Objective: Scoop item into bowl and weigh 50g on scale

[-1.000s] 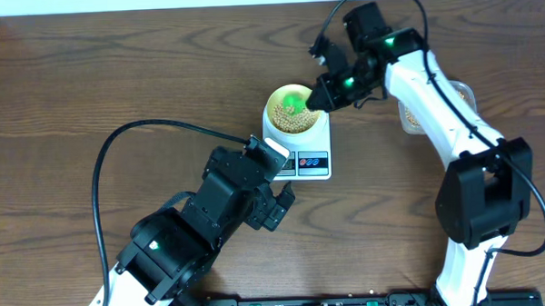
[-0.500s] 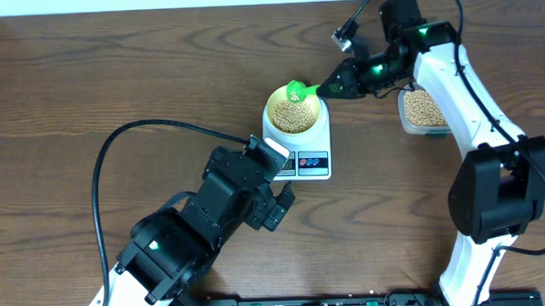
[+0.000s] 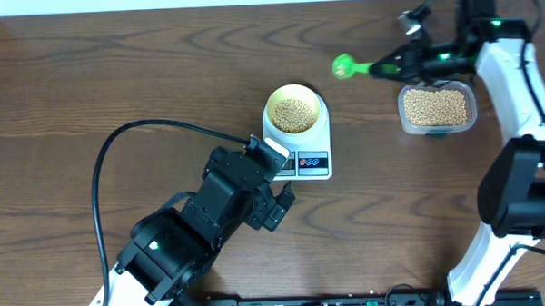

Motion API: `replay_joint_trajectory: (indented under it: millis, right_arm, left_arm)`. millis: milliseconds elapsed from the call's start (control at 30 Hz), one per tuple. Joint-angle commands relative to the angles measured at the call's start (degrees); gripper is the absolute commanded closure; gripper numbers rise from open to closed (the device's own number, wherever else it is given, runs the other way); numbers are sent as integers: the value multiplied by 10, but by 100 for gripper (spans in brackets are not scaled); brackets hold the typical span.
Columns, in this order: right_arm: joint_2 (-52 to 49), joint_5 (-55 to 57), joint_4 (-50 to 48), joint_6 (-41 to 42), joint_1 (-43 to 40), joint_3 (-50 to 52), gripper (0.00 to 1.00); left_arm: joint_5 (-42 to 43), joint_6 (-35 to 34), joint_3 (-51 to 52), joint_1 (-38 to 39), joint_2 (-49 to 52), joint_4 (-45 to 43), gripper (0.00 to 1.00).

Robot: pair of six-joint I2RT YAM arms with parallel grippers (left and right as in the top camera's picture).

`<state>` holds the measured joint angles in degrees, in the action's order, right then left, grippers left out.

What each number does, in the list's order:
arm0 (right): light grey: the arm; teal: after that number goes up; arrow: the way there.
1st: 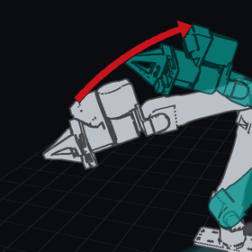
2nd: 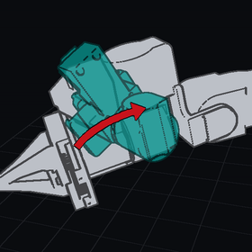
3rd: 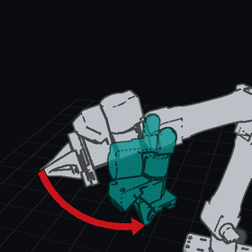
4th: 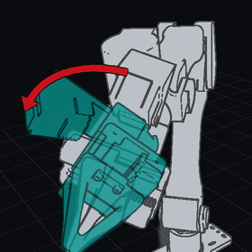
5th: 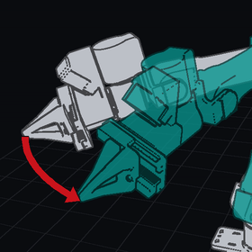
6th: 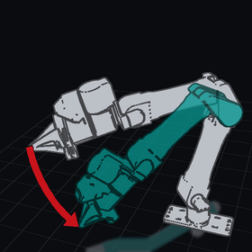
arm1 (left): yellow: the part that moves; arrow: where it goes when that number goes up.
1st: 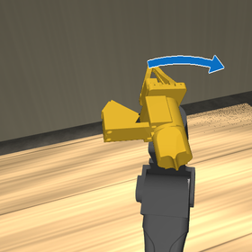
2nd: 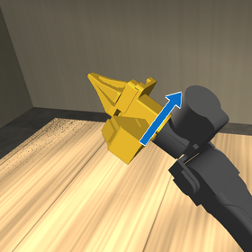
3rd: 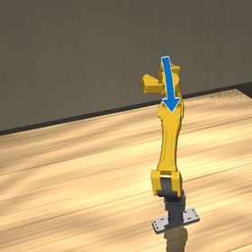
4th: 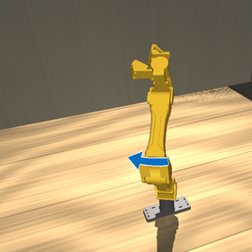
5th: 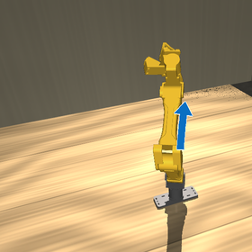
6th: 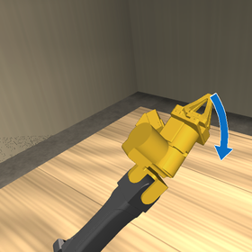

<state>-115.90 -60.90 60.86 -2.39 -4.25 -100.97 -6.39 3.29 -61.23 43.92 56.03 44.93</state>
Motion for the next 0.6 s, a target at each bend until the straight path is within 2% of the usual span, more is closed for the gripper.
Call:
replay_joint_trajectory:
  millis: [0, 333, 567]
  right_arm:
    - [-6, -45, 3, -15, -14, 5, 99]
    - [1, -66, 11, -27, 48, 5, 98]
    - [8, 23, 9, -33, 108, -7, 99]
  left_arm:
    - [-7, 8, -17, -2, -3, 0, 2]
    - [-7, 8, -17, -2, -3, 0, 2]
    - [-7, 8, -17, -2, -3, 0, 2]
